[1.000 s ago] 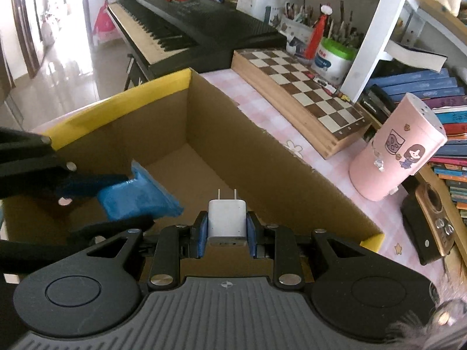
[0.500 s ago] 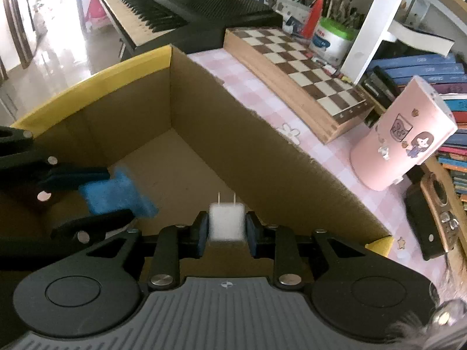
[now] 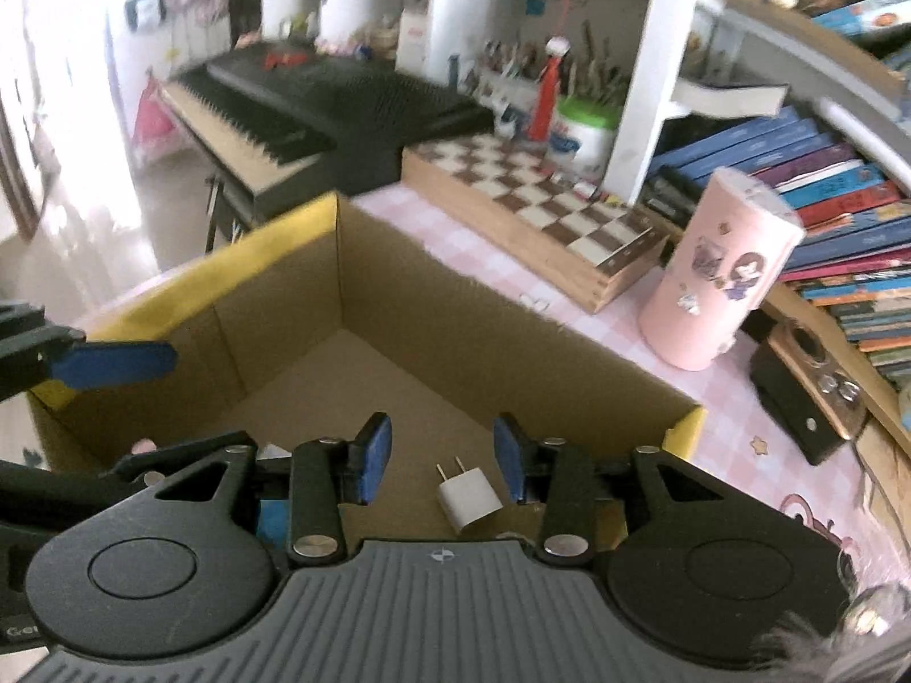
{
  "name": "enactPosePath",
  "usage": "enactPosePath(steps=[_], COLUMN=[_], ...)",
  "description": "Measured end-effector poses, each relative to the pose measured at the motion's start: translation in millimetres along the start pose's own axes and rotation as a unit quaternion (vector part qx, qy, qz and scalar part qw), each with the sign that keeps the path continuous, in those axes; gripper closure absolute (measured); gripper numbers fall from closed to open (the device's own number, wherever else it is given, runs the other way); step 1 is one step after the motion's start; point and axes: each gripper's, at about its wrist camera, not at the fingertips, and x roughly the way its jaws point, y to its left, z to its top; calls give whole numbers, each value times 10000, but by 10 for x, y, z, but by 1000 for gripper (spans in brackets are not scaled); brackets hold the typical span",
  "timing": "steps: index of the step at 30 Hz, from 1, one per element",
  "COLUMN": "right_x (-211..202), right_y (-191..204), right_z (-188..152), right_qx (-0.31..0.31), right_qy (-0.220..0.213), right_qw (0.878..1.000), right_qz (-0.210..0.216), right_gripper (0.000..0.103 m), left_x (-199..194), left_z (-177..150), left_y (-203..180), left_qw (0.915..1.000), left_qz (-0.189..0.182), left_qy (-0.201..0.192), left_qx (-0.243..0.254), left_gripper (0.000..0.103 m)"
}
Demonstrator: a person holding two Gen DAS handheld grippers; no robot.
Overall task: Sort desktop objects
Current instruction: 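Raise both open tools out of the yellow box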
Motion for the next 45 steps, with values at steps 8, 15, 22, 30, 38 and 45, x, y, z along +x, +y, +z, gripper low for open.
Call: enactPosePath(steps=[8, 15, 22, 30, 38, 45], right_x=[-583, -934, -1152, -1383, -1525, -1593], right_y=[5, 124, 251, 516, 861, 1115], right_z=[-157, -406, -675, -1025, -1316, -1497], right_qx=[634, 943, 1195, 1310, 1369, 1449], right_qy=[-748, -1040, -1089, -1197, -1107, -879], right_qw=[9946, 9881, 9828, 9757, 9740, 9761], right_qz=[-351, -632, -894, -1284, -1428, -1361], right_gripper=[60, 60, 60, 57, 53, 48], left_x=[-443, -716, -945, -1142, -1342, -1493], left_z=[-55, -196, -388, -638, -914, -1098], left_y=[47, 71, 83, 118, 138, 176], left_qw=[9985, 9968, 9949, 9946, 9958, 9967], left_qz=[33, -13, -110, -73, 3, -38], left_qy=[-507, -727, -907, -926, -785, -680], left_qx=[-223, -345, -420, -474, -464, -437], left_gripper=[34, 34, 34, 34, 34, 29])
